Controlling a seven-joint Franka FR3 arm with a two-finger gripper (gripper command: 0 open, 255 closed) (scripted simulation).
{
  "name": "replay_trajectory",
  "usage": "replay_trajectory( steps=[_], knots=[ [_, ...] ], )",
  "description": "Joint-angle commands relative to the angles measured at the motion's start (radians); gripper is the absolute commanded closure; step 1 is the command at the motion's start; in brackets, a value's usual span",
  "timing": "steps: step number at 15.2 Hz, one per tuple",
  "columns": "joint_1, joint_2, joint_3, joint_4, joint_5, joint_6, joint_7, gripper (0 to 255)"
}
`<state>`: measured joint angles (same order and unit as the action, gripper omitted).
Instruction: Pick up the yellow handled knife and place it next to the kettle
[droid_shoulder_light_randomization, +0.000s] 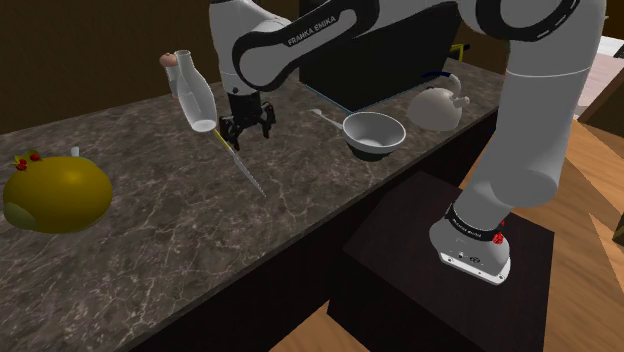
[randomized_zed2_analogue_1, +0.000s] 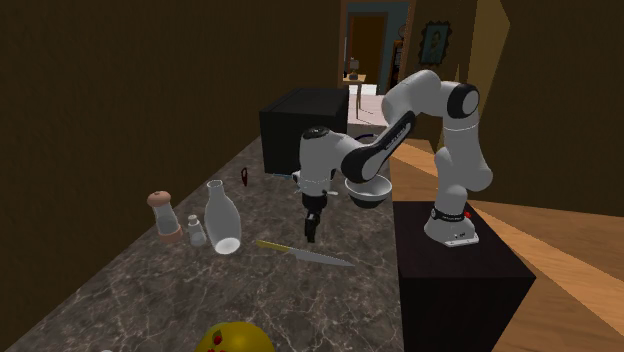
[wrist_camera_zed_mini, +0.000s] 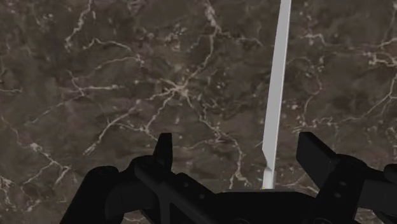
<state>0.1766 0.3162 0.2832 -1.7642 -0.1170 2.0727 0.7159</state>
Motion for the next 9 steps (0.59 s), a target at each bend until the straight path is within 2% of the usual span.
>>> replay_trajectory(
  steps=[1, 4, 9],
  knots=[
    [0.025, 0.082, -0.001, 0.087, -0.023, -0.004, 0.032, 0],
    [0.055, 0.182, -0.009, 0.202, -0.046, -0.018, 0.059, 0],
    [0.057, 0.209, -0.014, 0.176, -0.055, 0.035, 0.065, 0]
  ],
)
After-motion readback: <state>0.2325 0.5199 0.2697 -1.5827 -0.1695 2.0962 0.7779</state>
